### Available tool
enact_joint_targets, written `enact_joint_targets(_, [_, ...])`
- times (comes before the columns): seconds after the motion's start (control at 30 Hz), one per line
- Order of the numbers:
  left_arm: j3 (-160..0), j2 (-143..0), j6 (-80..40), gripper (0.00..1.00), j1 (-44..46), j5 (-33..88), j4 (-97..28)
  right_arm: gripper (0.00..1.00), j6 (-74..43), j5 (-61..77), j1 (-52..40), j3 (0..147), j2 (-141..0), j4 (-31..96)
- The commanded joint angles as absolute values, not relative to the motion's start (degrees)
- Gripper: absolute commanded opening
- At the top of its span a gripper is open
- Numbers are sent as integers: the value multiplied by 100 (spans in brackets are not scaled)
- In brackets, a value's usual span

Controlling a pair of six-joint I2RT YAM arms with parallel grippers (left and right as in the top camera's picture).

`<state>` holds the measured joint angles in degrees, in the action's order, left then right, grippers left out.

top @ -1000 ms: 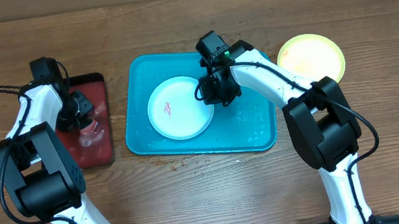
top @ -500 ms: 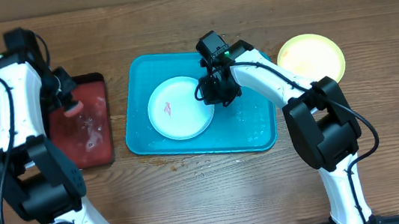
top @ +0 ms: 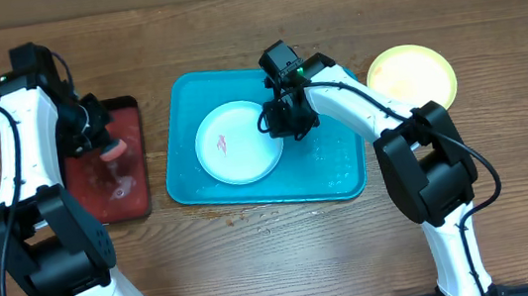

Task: Clean dirty plates on tray and stack at the side
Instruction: 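Bring the left-held sponge onto the white plate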

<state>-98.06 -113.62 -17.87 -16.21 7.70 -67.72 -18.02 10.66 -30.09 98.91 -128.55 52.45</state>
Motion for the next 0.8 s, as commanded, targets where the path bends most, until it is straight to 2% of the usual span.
enact_joint_targets(0.0, [-9891, -11056, -1186, 4, -1566, 1824, -6685, 4, -1831, 1070, -3006, 9856, -12986, 5207])
enact_joint_targets(0.27, [-9913, -10713, -1177, 4, -1275, 2130, -6755, 4, -1831, 1319, -3022, 9856, -13006, 5120])
enact_joint_targets(0.63, [-9260, -10847, -1361, 4, 292, 1959, -6034, 4, -1831, 1319, -3044, 9856, -13006, 5107])
enact_joint_targets(0.77, [-8829, -10847, -2171, 4, 821, 1400, -5535, 4, -1859, 1315, -3041, 9856, -13008, 5105])
